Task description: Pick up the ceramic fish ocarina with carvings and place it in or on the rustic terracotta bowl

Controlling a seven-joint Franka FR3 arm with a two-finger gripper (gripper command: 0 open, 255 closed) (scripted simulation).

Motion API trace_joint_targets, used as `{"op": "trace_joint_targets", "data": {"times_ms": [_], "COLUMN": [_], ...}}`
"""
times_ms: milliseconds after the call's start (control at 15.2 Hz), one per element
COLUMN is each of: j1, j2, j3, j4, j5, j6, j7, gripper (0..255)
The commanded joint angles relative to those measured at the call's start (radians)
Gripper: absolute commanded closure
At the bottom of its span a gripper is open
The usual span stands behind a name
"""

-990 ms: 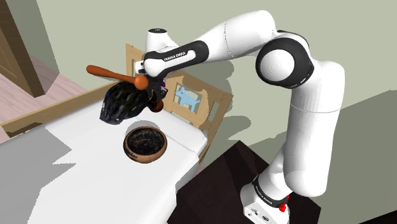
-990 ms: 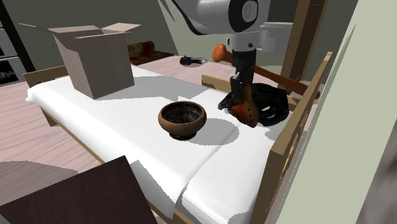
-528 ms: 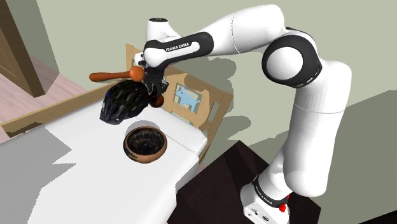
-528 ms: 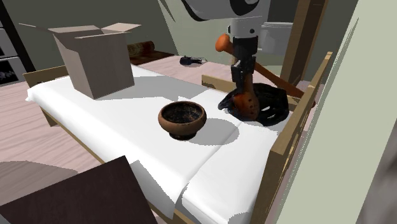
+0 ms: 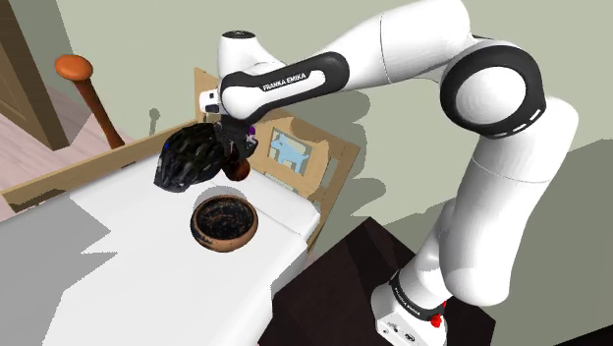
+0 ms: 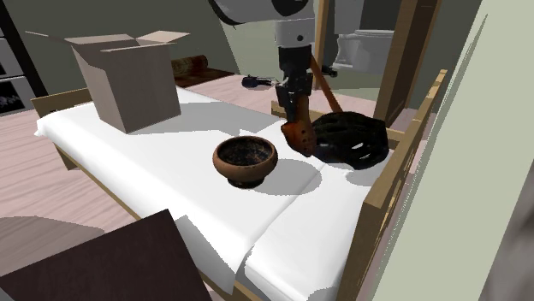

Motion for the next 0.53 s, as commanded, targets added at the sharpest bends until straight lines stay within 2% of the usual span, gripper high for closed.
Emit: {"op": "trace_joint_targets", "data": {"times_ms": [0,462], "j1": [0.026,0.116], "j2": [-0.034,-0.133], "j3": [0.012,0.068], "j4": [-0.053,-0.199], "j5": [-0.008,-0.026], "j6": [0.016,0.049], "j7": [0.045,0.204], "gripper": [255,255]}}
